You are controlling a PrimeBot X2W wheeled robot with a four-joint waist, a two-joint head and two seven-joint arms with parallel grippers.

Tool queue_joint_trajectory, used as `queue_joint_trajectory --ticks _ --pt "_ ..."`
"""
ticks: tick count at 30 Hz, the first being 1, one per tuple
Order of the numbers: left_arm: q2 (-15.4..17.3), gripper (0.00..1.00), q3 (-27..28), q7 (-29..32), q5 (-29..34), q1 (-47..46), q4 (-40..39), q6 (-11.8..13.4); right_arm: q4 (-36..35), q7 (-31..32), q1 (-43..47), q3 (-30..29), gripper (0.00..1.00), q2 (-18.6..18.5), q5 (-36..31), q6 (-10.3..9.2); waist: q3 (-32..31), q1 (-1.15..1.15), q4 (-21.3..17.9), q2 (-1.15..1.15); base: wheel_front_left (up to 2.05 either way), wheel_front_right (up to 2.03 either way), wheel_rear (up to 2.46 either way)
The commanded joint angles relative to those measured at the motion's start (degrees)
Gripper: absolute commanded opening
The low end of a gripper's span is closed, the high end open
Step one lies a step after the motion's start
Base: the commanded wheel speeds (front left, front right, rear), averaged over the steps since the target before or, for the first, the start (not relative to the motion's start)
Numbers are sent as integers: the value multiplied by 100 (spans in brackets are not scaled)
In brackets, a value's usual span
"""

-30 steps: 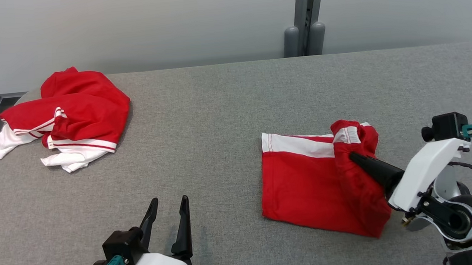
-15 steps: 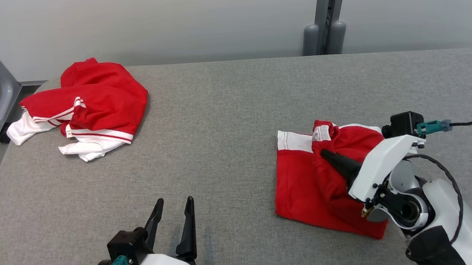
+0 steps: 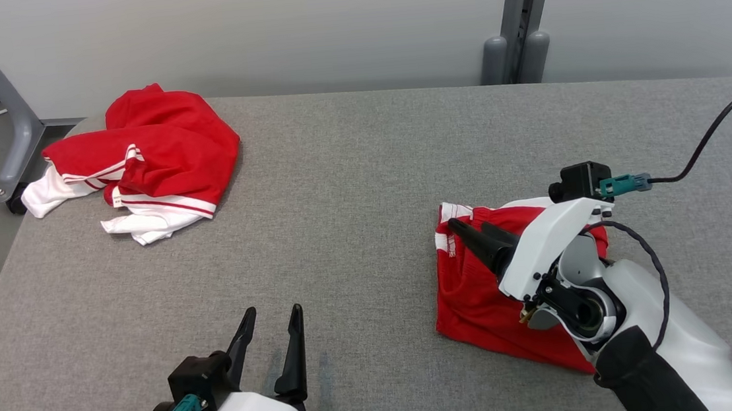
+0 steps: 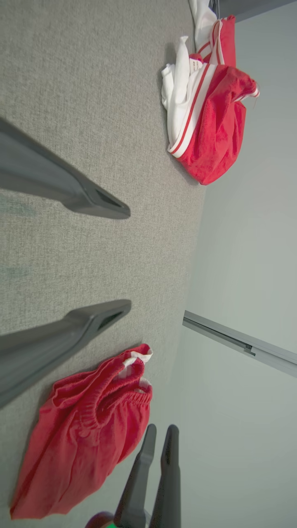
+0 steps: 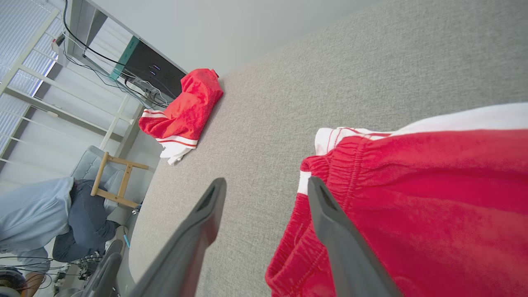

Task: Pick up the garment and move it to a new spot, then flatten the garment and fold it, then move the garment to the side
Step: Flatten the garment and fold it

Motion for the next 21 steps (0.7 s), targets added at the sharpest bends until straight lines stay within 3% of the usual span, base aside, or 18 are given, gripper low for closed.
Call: queue_joint_trajectory --ticks 1,7,14,21 --pt "19 100 31 -10 1 -67 4 -1 9 -90 -73 90 100 -31 101 4 -11 0 -14 0 0 0 0" --pt "18 100 59 -9 35 -46 -31 -1 -75 -579 -197 461 100 -31 167 3 -25 0 -94 0 0 0 0" --pt "19 100 95 -9 115 -108 -136 34 -29 -1762 -276 429 100 -143 -977 3 -54 0 -210 0 0 0 0" --pt "23 100 182 -9 224 -196 -293 65 44 -2837 35 -173 100 -395 -2179 3 -135 0 -338 0 0 0 0"
